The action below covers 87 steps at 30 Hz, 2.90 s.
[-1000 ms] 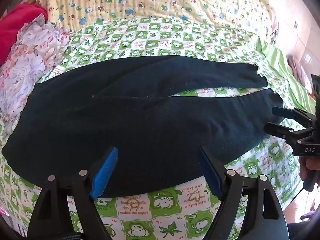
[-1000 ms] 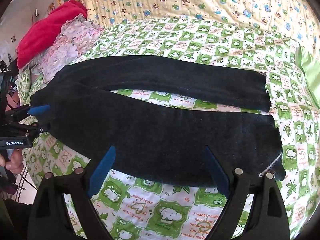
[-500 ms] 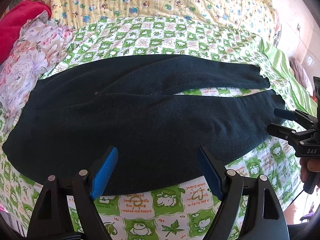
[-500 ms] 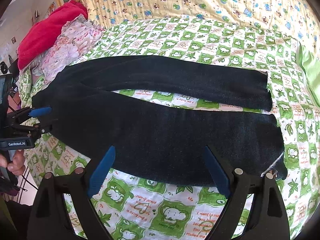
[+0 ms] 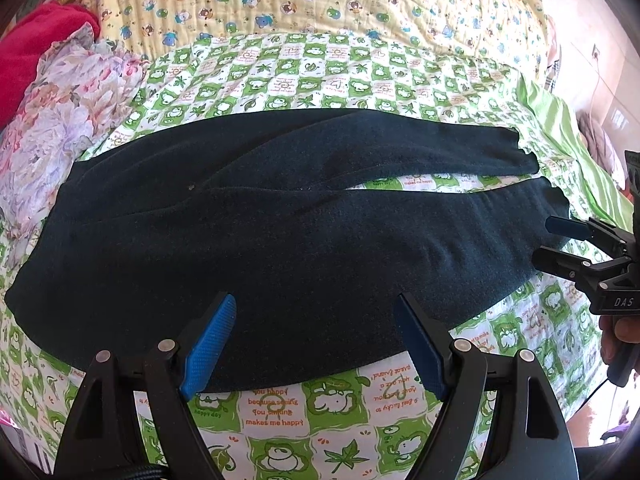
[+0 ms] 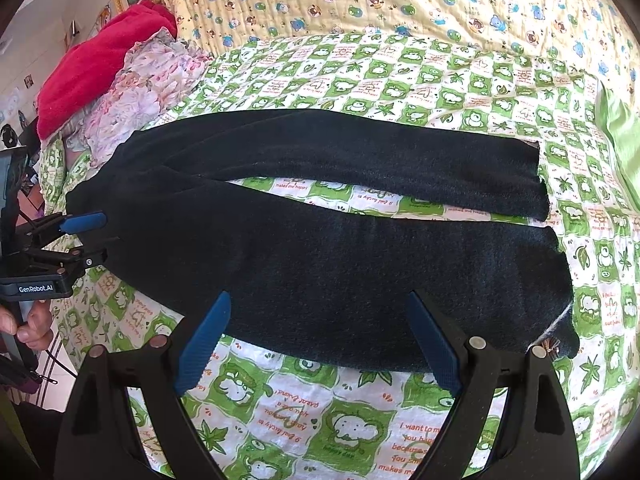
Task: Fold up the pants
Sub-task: 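Position both grippers over the waistband of the dark navy pants, then grasp the waistband with the left gripper while the right gripper grasps the waistband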
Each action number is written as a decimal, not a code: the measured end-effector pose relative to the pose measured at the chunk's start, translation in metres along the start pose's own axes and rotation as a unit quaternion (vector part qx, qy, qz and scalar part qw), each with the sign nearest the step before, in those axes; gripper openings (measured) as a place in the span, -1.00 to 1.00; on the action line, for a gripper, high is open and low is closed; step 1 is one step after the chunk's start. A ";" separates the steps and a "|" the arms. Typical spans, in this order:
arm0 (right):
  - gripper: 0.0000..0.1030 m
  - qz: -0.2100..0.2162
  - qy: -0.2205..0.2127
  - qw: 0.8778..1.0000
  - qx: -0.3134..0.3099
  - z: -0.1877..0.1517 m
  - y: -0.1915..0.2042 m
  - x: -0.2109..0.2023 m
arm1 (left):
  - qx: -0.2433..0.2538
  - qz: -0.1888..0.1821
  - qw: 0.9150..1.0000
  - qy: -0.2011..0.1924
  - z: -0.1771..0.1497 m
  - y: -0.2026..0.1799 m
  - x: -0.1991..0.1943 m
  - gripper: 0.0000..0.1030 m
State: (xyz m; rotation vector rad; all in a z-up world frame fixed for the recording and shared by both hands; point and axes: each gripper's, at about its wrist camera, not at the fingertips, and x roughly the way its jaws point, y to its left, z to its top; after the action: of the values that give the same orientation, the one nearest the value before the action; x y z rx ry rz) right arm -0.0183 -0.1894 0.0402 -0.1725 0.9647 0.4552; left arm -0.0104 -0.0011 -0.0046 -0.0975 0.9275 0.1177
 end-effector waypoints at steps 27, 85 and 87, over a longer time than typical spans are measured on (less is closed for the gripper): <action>0.74 0.002 0.001 1.000 0.004 0.002 0.002 0.001 | -0.003 -0.003 1.000 0.008 0.004 0.004 0.005 0.60; 0.74 -0.078 -0.008 0.985 0.152 0.120 -0.171 0.044 | 0.155 -0.121 0.978 0.072 0.225 -0.005 0.161 0.59; 0.74 -0.080 -0.004 0.984 0.157 0.124 -0.180 0.049 | 0.167 -0.129 0.974 0.081 0.231 -0.011 0.172 0.59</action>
State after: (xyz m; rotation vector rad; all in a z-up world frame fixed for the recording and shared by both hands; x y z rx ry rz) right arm 0.1794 -0.2934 0.0592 0.0379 0.9944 0.1512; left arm 0.2760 0.0296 -0.0048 0.0872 1.0767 -0.2912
